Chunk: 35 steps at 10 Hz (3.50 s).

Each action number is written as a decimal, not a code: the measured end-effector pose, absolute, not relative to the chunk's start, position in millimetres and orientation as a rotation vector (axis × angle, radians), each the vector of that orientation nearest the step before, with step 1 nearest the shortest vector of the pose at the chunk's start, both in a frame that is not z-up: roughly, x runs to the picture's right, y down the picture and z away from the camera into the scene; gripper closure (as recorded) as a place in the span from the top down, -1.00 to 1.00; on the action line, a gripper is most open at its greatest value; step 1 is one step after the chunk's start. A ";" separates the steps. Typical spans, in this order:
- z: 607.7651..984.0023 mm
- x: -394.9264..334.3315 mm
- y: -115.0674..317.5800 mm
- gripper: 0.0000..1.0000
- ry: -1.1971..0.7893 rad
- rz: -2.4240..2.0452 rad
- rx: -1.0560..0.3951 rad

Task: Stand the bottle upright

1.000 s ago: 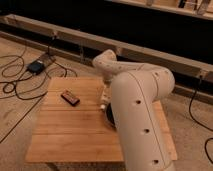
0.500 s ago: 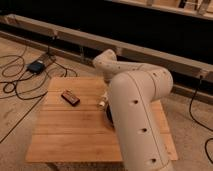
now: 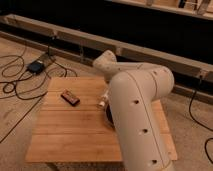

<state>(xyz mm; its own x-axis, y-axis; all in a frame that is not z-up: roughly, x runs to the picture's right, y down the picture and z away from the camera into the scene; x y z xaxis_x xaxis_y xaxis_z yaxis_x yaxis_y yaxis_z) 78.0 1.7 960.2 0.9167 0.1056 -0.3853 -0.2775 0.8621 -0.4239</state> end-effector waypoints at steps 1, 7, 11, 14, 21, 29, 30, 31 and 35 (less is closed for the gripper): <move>960.7 79.4 2.0 0.60 0.368 0.185 -0.473; 957.4 60.6 7.0 0.60 0.372 0.193 -0.377; 952.7 33.7 7.3 0.60 0.358 0.231 -0.312; 952.6 16.5 20.3 0.60 0.331 0.239 -0.337; 966.2 0.1 19.2 0.60 0.254 0.133 -0.421; 982.0 10.9 17.5 0.60 0.216 -0.010 -0.447; 983.1 13.1 16.8 0.60 0.206 -0.028 -0.452; 983.9 14.8 16.1 0.57 0.199 -0.043 -0.455; 988.1 20.0 16.9 -0.14 0.180 -0.080 -0.465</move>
<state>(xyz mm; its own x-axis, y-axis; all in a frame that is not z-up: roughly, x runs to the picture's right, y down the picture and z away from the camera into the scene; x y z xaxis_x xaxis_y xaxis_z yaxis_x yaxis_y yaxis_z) 20.0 16.9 988.1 0.9810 -0.1173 -0.1544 0.0354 0.8912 -0.4521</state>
